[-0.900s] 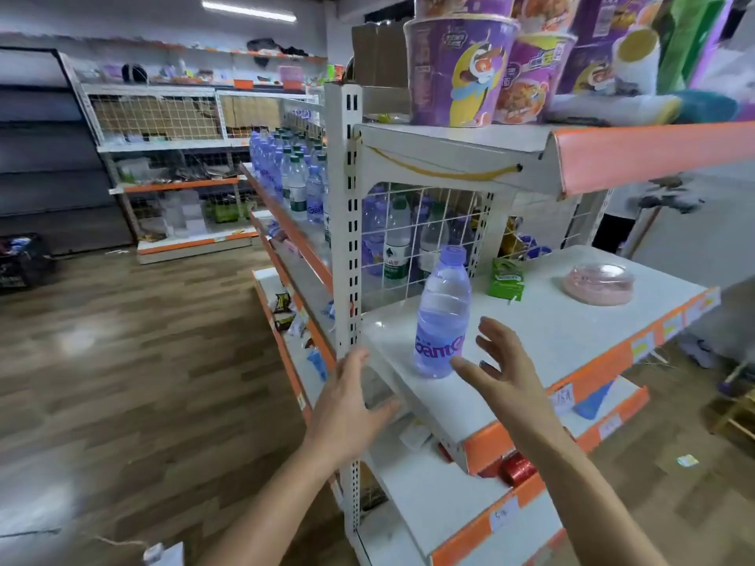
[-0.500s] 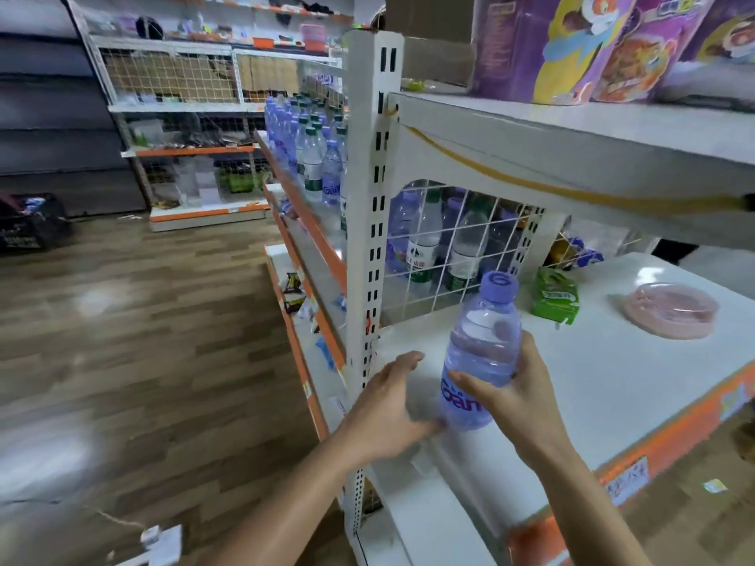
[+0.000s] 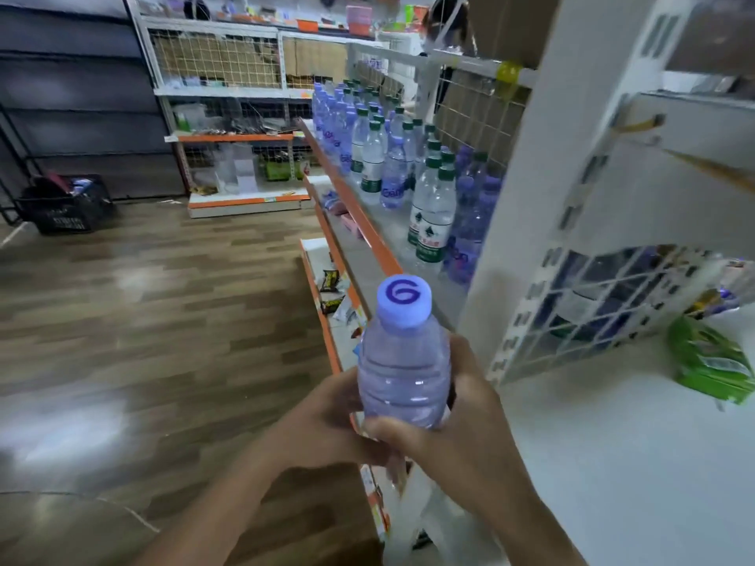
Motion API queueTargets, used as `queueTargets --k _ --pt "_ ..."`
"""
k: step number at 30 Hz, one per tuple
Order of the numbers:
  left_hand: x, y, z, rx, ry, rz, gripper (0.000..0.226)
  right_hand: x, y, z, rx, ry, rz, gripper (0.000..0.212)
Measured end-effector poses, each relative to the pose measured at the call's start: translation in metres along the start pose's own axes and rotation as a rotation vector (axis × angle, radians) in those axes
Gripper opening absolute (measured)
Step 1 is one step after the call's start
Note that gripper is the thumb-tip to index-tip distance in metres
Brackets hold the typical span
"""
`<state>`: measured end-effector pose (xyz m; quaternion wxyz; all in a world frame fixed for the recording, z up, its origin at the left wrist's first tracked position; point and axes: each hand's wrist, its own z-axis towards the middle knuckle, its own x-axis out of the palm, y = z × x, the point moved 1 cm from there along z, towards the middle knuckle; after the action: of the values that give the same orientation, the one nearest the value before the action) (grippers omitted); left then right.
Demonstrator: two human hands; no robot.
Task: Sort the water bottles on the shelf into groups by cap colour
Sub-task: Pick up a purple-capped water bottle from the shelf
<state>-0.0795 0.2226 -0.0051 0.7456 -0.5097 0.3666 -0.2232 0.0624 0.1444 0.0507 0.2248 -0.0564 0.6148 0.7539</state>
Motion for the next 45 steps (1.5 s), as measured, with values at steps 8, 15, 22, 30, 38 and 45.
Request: queueTargets --k 8,15,22,30,38,45 --pt "-0.151 0.068 0.07 -0.229 -0.043 -0.14 0.061 0.096 -0.005 0.155 0.091 -0.085 0.092 0.058" --pt "-0.224 0.129 0.147 -0.178 -0.034 -0.157 0.054 0.122 -0.03 0.257 0.095 -0.205 -0.025 0.044" --pt "-0.269 0.202 0.263 -0.165 0.047 -0.126 0.064 0.108 -0.07 0.383 0.077 -0.373 -0.137 0.061" --pt "-0.32 0.241 0.417 -0.071 0.199 0.124 0.072 0.078 -0.101 0.502 0.127 -0.502 -0.249 0.041" --pt "-0.303 0.27 0.524 -0.016 0.466 0.155 0.059 0.057 -0.129 0.561 0.324 -0.682 -0.449 0.042" --pt "-0.289 0.282 0.575 0.043 0.708 0.349 0.086 0.053 -0.14 0.588 0.585 -0.825 -0.458 0.041"
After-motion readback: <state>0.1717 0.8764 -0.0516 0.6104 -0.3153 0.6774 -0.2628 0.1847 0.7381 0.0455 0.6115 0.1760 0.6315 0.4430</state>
